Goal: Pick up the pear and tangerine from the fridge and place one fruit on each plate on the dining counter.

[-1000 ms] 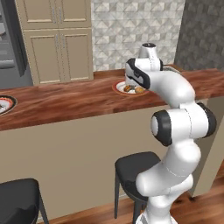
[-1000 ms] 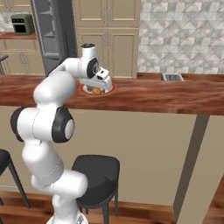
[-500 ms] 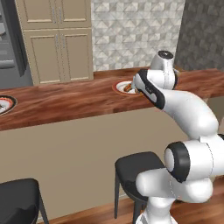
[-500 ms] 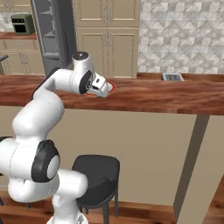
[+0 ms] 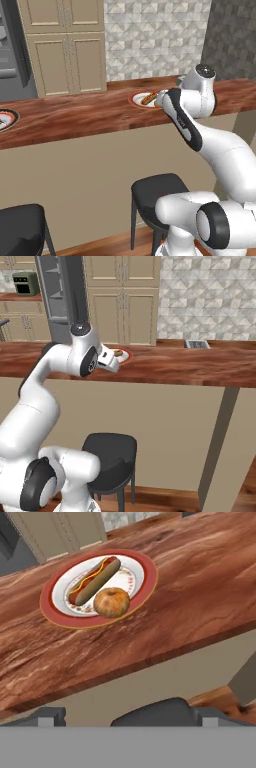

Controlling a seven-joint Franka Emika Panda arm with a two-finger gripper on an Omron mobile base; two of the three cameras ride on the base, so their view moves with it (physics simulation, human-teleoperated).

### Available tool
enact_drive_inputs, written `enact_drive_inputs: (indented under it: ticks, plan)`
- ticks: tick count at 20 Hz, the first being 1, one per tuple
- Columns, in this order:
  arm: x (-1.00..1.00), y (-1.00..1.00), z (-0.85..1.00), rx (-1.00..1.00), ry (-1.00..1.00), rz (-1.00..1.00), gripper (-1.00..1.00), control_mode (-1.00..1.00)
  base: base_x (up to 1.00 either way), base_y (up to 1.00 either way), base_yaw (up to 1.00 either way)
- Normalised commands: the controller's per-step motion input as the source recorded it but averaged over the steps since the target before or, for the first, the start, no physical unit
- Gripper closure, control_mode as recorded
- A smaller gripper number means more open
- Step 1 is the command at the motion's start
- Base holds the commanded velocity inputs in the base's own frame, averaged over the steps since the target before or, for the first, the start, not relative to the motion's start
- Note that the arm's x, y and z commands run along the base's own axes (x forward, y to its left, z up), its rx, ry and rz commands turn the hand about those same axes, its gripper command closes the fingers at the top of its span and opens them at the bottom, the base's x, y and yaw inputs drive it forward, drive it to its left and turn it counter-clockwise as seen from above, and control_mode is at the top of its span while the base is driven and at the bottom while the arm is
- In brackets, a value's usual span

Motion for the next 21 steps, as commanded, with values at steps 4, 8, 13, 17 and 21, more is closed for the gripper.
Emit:
enact_drive_inputs:
  ticks: [4, 8, 13, 17, 21]
  plan:
    - [-0.53, 0.00, 0.58, 0.00, -0.02, 0.00, -1.00, -1.00, 0.00, 0.00, 0.00]
    - [-0.59, 0.01, 0.44, 0.00, -0.01, 0.00, -1.00, -1.00, 0.00, 0.00, 0.00]
    - [-0.74, 0.06, 0.10, 0.00, -0.06, 0.00, -1.00, -1.00, 0.00, 0.00, 0.00]
    - [-0.80, 0.15, -0.11, 0.00, -0.05, 0.00, -1.00, -1.00, 0.00, 0.00, 0.00]
    - [-0.85, 0.15, -0.21, 0.00, -0.06, 0.00, -1.00, -1.00, 0.00, 0.00, 0.00]
